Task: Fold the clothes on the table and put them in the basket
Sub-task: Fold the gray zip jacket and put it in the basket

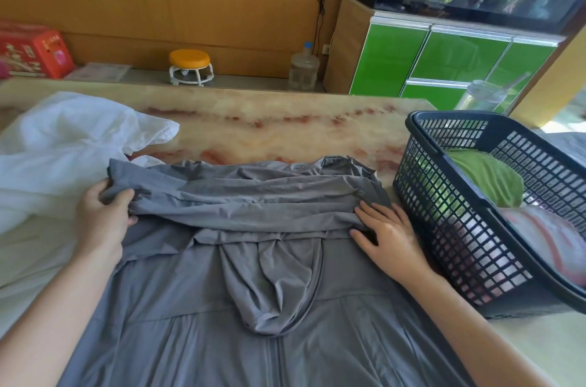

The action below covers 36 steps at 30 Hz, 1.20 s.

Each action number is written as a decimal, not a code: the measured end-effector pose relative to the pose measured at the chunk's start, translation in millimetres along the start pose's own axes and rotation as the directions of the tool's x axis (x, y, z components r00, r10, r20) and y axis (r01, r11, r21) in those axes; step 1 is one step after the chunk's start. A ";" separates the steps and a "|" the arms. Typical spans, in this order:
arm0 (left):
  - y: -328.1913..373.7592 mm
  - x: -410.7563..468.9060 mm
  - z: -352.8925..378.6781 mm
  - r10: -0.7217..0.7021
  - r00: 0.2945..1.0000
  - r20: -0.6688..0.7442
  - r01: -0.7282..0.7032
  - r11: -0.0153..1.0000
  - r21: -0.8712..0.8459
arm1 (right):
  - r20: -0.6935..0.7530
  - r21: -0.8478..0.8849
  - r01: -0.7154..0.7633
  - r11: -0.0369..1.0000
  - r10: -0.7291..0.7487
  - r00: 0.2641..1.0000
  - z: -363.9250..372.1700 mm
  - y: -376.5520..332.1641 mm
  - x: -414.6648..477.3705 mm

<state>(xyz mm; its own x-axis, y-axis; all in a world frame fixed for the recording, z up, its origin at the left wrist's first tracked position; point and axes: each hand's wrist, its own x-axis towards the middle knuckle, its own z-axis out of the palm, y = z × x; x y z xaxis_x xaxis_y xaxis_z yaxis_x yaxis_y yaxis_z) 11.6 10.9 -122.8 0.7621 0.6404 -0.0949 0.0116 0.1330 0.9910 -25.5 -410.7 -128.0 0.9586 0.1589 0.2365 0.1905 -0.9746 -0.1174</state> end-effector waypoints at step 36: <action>10.7 -68.4 33.7 0.544 0.739 0.398 -0.645 0.397 0.654 | -0.089 0.440 -0.151 0.885 0.211 0.973 -17.0 -7.0 19.2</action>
<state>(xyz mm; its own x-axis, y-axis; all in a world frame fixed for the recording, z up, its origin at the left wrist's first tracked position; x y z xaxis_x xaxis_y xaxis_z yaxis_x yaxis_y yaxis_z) -18.6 -57.0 -102.6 0.8268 0.2444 0.5067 -0.0635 -0.8544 0.5157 -12.1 -403.6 -106.2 0.9543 -0.0647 0.2918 0.1169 -0.8176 -0.5637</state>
